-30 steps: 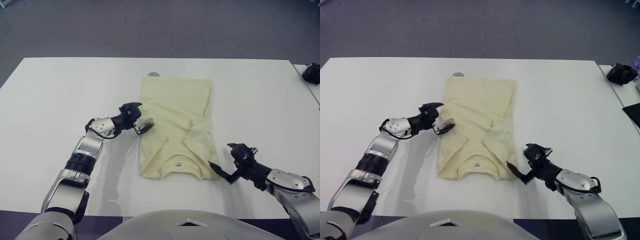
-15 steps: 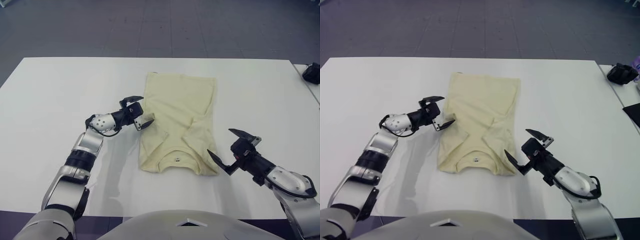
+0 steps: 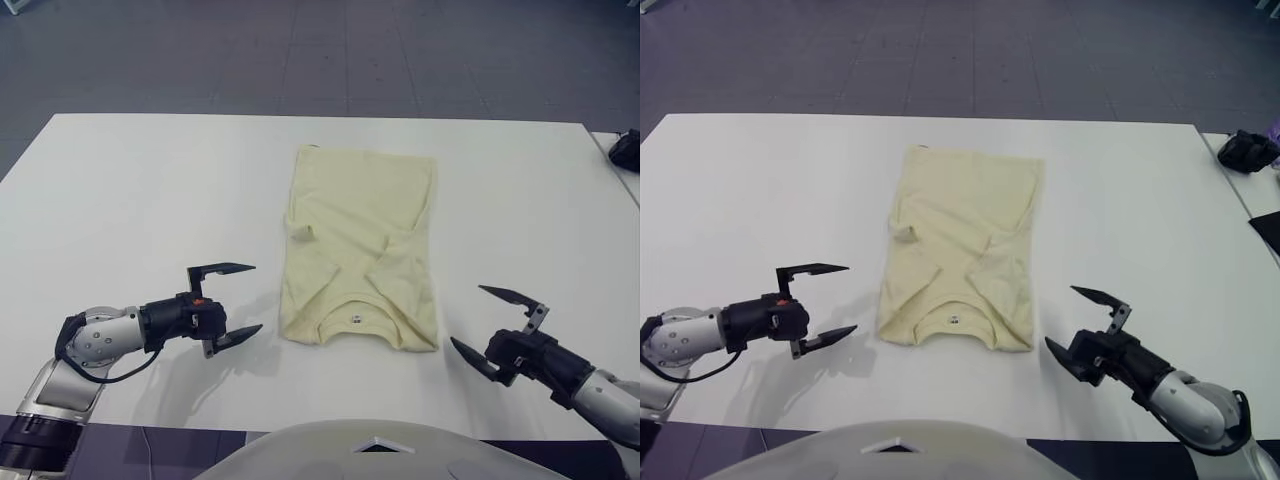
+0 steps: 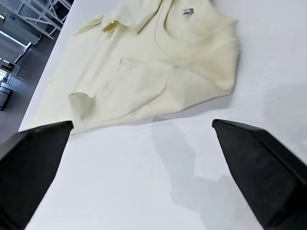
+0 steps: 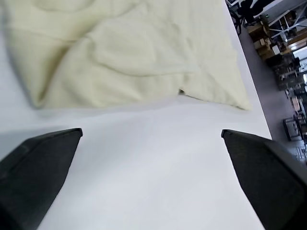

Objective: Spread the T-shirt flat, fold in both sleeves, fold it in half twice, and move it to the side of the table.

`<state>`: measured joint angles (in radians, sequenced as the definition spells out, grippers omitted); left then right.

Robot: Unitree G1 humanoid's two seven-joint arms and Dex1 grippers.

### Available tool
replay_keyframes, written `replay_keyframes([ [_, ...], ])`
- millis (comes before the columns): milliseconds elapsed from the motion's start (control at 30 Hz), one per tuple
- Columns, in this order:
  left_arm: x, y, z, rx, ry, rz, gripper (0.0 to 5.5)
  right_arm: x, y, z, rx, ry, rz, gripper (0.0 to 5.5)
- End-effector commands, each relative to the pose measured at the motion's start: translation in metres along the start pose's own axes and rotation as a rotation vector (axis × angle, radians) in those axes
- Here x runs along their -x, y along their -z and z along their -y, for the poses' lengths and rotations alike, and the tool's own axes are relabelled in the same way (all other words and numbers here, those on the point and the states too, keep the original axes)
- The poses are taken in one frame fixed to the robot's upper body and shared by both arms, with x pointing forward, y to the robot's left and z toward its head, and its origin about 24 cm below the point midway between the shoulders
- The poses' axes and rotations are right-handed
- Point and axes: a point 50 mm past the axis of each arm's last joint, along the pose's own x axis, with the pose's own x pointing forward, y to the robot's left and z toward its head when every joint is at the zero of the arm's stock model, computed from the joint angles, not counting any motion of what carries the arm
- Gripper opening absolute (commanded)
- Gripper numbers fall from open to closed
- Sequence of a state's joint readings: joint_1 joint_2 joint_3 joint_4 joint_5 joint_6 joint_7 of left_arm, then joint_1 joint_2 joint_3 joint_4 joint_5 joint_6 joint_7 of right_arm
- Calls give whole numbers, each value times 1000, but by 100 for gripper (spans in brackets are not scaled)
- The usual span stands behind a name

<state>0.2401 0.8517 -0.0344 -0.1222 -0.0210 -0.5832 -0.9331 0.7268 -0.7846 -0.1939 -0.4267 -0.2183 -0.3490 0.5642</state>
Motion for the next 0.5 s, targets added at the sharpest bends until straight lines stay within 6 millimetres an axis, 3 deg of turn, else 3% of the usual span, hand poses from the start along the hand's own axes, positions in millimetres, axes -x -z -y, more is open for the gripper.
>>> replay_keyframes([
  [33, -5, 5, 14, -24, 65, -17, 539, 3, 3, -14, 44, -66, 7, 540],
  [300, -21, 21, 34, -82, 119, -57, 539, -18, 9, -41, 97, -145, 52, 540],
  [500, -29, 30, 31, -126, 125, -47, 539, -29, 17, -47, 109, -142, 53, 540],
])
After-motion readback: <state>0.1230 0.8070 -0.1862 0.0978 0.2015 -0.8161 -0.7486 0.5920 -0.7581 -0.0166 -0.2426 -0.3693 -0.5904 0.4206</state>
